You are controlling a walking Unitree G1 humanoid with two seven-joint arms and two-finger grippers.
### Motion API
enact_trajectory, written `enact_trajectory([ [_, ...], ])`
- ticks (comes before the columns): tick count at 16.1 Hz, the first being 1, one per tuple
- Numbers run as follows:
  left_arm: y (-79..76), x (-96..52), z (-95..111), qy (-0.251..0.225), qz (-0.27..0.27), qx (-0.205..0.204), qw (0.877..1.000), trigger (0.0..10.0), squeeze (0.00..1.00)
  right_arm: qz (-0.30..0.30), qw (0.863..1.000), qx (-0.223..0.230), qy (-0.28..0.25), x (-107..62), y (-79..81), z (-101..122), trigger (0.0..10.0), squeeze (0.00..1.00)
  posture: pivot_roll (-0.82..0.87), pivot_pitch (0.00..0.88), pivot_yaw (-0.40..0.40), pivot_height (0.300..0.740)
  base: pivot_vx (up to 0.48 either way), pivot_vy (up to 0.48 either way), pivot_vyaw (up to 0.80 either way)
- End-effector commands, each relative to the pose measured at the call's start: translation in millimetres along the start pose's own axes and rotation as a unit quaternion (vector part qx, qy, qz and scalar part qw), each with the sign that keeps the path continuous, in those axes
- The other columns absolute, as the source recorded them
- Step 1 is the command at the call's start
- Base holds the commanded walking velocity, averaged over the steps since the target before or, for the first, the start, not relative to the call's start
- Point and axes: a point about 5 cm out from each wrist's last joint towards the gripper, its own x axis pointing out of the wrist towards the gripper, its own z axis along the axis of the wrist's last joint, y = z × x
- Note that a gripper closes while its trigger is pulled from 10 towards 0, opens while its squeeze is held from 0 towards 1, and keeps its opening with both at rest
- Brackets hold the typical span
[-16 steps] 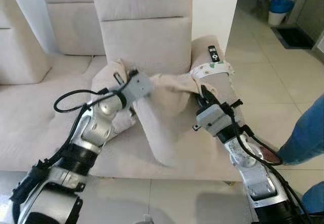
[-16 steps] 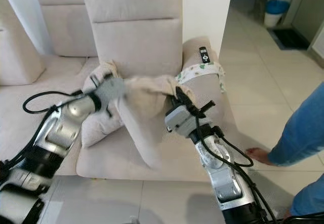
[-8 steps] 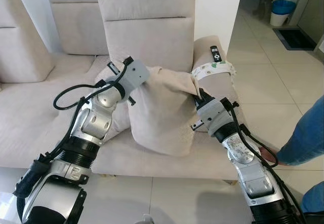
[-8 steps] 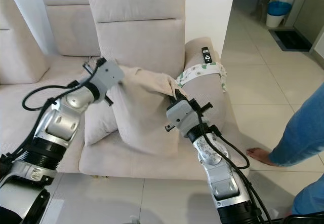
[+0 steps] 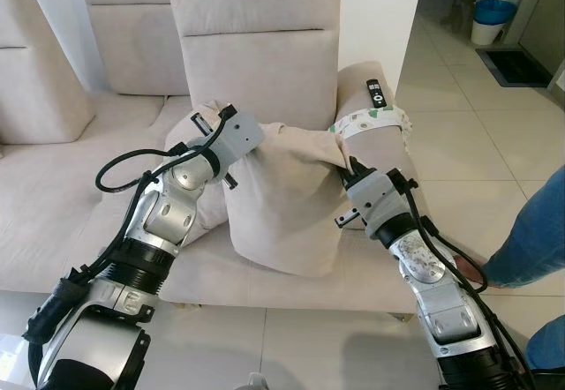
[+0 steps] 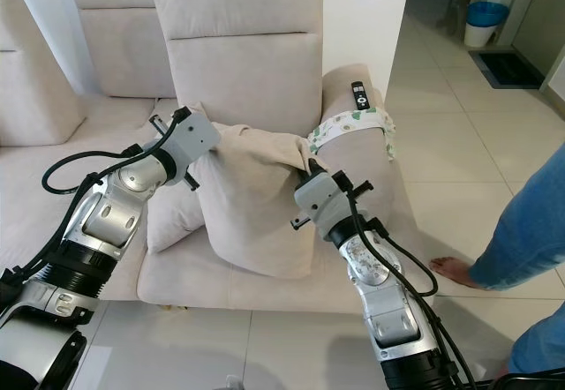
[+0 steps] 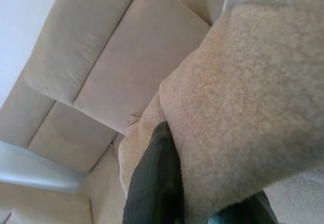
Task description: Move the pillow to the sofa from floor
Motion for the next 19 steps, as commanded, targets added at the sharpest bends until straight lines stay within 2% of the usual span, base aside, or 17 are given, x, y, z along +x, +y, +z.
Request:
enact_trajectory([
  [1, 7.1, -1.7, 14.7, -0.035, 0.007, 0.015, 0.999, 10.0, 0.00, 0.000, 1.000, 0.008, -0.009, 3.1, -0.8, 5.3, 10.0, 0.00, 0.02, 0.000, 0.081, 0.740, 0.000, 0.000, 0.00],
  [7, 4.8, -2.2, 16.5, -0.039, -0.006, 0.018, 0.999, 10.0, 0.00, 0.000, 1.000, 0.010, -0.008, 2.7, 0.0, 5.9, 10.0, 0.00, 0.02, 0.000, 0.087, 0.740, 0.000, 0.000, 0.00],
  [19, 2.9, -2.7, 19.5, -0.045, -0.017, 0.025, 0.999, 10.0, 0.00, 0.001, 1.000, 0.009, -0.009, 2.4, 0.3, 7.1, 10.0, 0.00, 0.02, 0.000, 0.092, 0.740, 0.285, 0.000, 0.00],
])
